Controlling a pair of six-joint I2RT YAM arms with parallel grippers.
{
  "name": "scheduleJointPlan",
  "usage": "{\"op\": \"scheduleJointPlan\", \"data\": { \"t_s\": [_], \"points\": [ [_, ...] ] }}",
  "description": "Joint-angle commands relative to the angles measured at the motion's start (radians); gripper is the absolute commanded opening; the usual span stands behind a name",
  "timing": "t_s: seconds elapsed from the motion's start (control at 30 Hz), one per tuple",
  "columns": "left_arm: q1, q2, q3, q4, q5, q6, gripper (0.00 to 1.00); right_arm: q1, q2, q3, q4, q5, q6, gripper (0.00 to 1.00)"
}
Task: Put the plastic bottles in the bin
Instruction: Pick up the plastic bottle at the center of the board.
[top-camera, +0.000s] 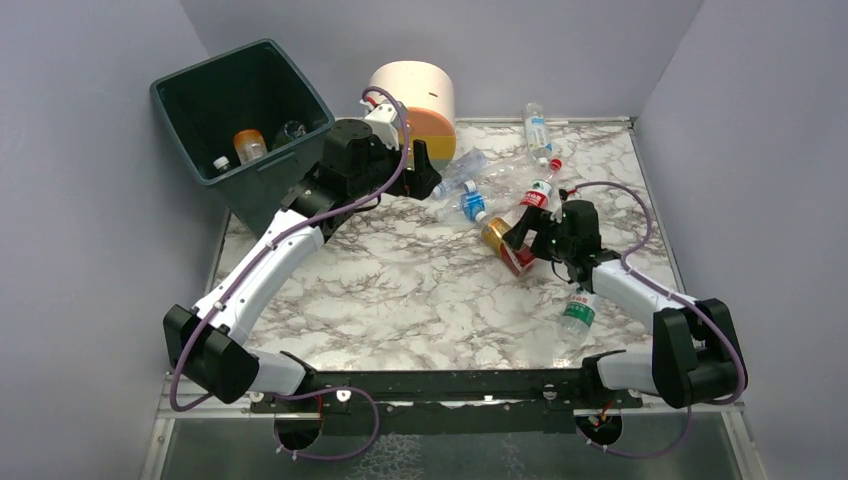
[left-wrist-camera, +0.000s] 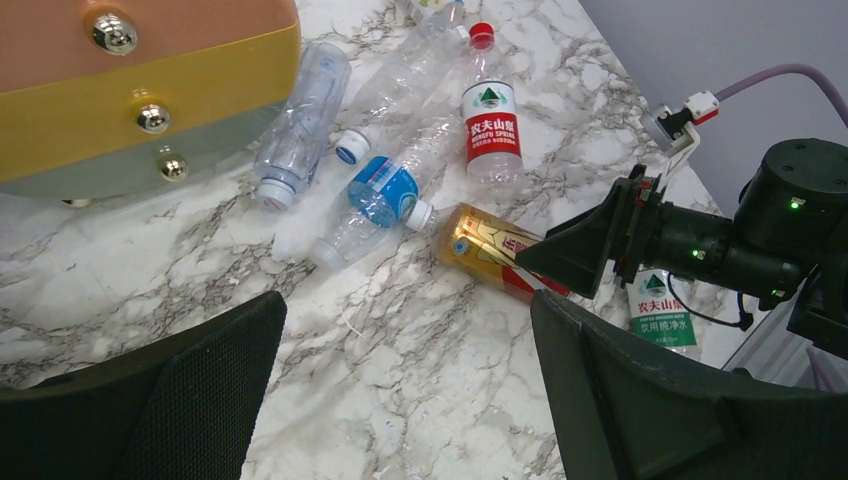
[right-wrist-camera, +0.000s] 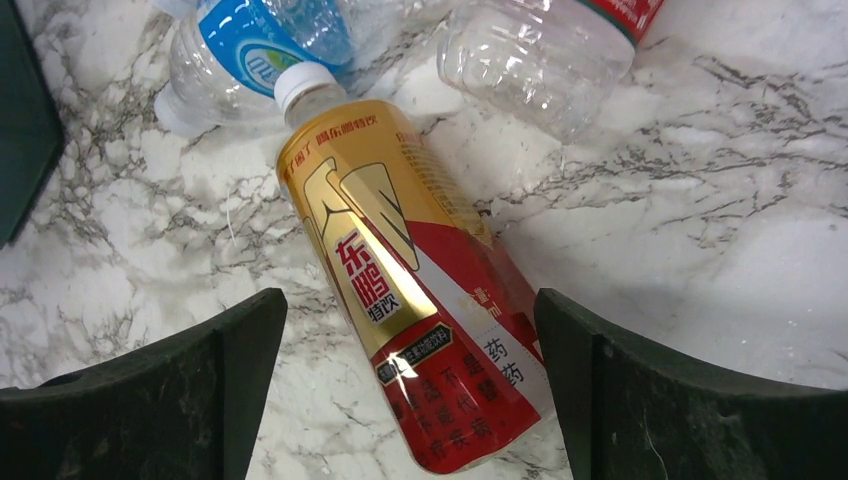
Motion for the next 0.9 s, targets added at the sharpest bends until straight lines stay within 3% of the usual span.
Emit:
{"op": "scheduleJointPlan", "data": {
  "t_s": [0.0,0.87],
  "points": [
    [-0.015,0.013,0.032,0.003,-0.025,0.011,0.99,-0.001,-0.012,-0.020,-0.004,-0.062,-0.007,0.96],
    [-0.032,0.029,0.025,0.005,-0.052,0.017,0.99,0.273,0.189,0.175,-0.300,0.345,-0.062,0.95]
  ]
}}
